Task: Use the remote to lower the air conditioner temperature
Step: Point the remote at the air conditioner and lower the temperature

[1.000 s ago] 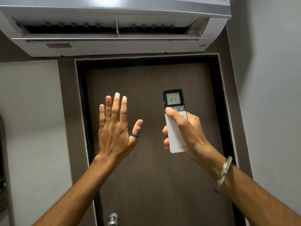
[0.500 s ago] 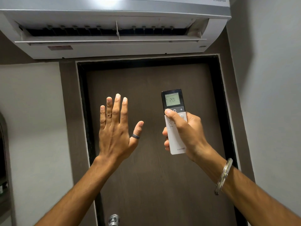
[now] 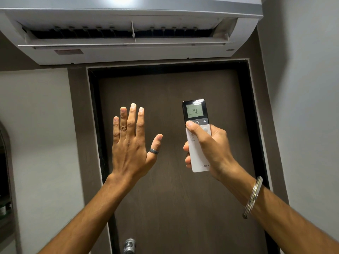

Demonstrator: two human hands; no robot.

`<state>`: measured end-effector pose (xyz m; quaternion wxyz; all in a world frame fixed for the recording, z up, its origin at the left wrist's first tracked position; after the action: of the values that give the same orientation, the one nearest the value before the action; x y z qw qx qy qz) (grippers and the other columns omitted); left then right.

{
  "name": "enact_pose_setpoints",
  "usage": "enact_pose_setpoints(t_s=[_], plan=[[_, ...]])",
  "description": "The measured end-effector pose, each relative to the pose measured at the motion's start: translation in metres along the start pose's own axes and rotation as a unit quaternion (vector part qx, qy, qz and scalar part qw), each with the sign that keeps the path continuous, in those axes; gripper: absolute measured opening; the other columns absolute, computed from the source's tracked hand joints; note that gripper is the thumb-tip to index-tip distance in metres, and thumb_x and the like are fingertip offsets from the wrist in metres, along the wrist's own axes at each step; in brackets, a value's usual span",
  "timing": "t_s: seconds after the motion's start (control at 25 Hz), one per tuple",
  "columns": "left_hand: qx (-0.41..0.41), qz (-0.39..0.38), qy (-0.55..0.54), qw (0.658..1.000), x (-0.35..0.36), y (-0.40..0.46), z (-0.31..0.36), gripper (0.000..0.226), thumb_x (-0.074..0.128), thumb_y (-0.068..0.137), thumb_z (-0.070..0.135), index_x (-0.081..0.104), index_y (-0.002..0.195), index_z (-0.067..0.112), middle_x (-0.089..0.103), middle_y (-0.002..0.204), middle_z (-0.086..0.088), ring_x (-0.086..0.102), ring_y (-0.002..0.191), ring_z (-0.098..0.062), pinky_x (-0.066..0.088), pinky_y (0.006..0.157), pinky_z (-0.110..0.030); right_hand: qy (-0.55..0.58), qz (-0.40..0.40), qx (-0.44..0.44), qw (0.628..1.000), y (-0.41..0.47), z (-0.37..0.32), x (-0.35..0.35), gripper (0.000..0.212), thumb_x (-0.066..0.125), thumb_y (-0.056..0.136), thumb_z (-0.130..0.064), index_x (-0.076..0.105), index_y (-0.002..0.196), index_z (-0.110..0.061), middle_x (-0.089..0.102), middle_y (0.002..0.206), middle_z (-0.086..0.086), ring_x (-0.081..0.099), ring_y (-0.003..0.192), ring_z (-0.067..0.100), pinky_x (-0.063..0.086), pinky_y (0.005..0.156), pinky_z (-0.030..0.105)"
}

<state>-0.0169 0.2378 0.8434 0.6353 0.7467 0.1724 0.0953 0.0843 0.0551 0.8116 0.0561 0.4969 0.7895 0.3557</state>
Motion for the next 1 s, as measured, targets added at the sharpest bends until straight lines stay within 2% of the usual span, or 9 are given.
enact_pose_setpoints(t_s=[0.16,0.4,0.64,1.0], plan=[[0.001,0.003,0.007,1.0,-0.001,-0.001,-0.002,0.085,0.035,0.101,0.063,0.02,0.166,0.009,0.01,0.175,-0.015,0.0,0.163,-0.032,-0.004,0.133,-0.046,0.007,-0.017,0.003,1.0,0.0,0.0,0.003,0.033,0.076,0.097,-0.042,0.062,0.089,-0.013,0.07,0.06,0.011,0.062,0.037,0.028,0.059,0.043,0.037],[0.0,0.006,0.008,1.0,-0.001,-0.001,-0.003,0.085,0.034,0.102,0.063,0.021,0.165,0.009,0.011,0.175,-0.014,0.001,0.163,-0.031,-0.008,0.133,-0.042,0.01,-0.011,0.006,1.0,0.001,0.001,0.003,0.033,0.075,0.098,-0.041,0.063,0.093,-0.011,0.07,0.059,0.011,0.061,0.036,0.028,0.059,0.041,0.037],[-0.003,0.002,0.005,1.0,-0.001,0.003,-0.001,0.085,0.035,0.102,0.063,0.019,0.166,0.009,0.01,0.175,-0.014,0.001,0.163,-0.032,-0.007,0.132,-0.043,-0.004,0.009,-0.003,1.0,0.003,0.0,-0.001,0.031,0.078,0.096,-0.041,0.065,0.086,-0.014,0.071,0.061,0.014,0.062,0.039,0.031,0.058,0.043,0.037],[0.003,0.017,-0.015,1.0,-0.006,0.012,0.015,0.085,0.037,0.102,0.061,0.02,0.166,0.008,0.011,0.175,-0.015,0.001,0.163,-0.033,-0.007,0.132,-0.043,0.007,0.002,-0.011,1.0,0.005,-0.005,-0.004,0.03,0.074,0.099,-0.039,0.064,0.091,-0.012,0.07,0.06,0.012,0.062,0.038,0.028,0.059,0.04,0.037]])
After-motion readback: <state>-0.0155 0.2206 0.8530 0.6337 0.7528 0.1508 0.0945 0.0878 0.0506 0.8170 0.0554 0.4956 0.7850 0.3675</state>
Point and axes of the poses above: each hand's wrist, its own y-axis towards the middle knuckle, its own x-axis out of the palm, z = x × y, the point moved 7 cm from there along y, towards the middle knuckle
